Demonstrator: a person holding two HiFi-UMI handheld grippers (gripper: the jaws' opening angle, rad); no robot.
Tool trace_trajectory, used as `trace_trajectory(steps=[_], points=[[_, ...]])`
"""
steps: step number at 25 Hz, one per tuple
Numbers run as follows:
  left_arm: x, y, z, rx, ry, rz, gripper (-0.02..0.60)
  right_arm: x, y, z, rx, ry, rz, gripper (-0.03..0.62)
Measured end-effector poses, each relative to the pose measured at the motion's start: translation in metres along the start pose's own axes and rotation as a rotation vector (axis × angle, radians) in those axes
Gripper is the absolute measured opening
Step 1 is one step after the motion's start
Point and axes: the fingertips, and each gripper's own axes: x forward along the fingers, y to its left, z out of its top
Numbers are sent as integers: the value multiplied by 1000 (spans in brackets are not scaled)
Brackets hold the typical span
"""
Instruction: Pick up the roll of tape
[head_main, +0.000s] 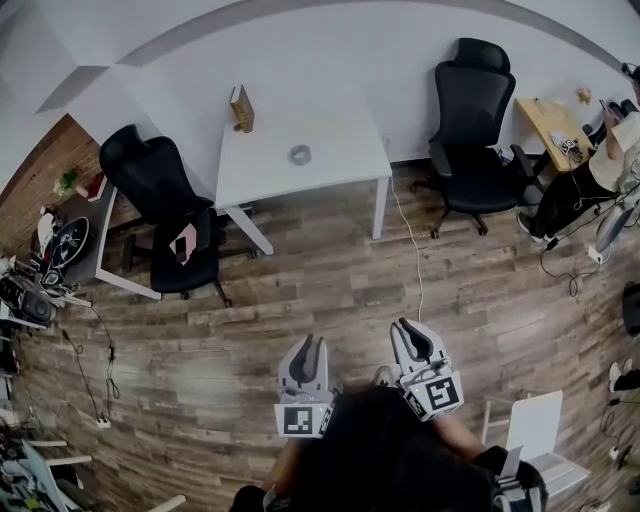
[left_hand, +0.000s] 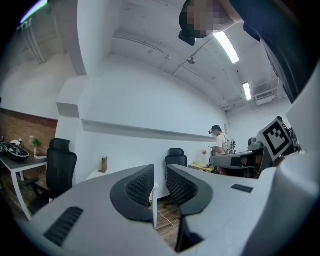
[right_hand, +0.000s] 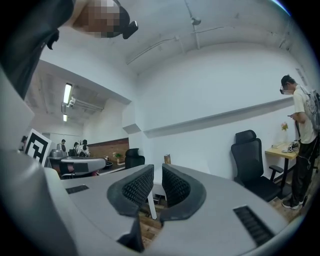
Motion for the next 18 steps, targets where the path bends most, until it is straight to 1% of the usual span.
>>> trace_trajectory(steps=[2,5,6,8,9,11,12,15,18], points=[[5,-10,-1,-18,6,-1,75,-4,-7,-4,-5,13,1,75],[15,-31,-3,11,14,-16,75,-16,-25,-10,1,21,-2,84],[17,-39,-3,10,9,-12,75,-21,-32,-12,4,22,-2,86],[20,-52,1,-4,-7,14,78,-31,-44,-17,11,32,5,109],[20,-57,1,4,-12,28,85,-35,-49,-20,8,38,11,111],[21,-67,-2,20,-8,42,100,-38,-61,-26,-3,47,17,116],[23,-70,-5,12,-1,44,108,-37,-67,-29,-8,51,20,116],[33,-73,-20,6,38,33,111,-29,-78,-29,-21,51,32,118],[52,-66,-23,-41,37,43,120,-17,-88,-32,-24,47,21,118]])
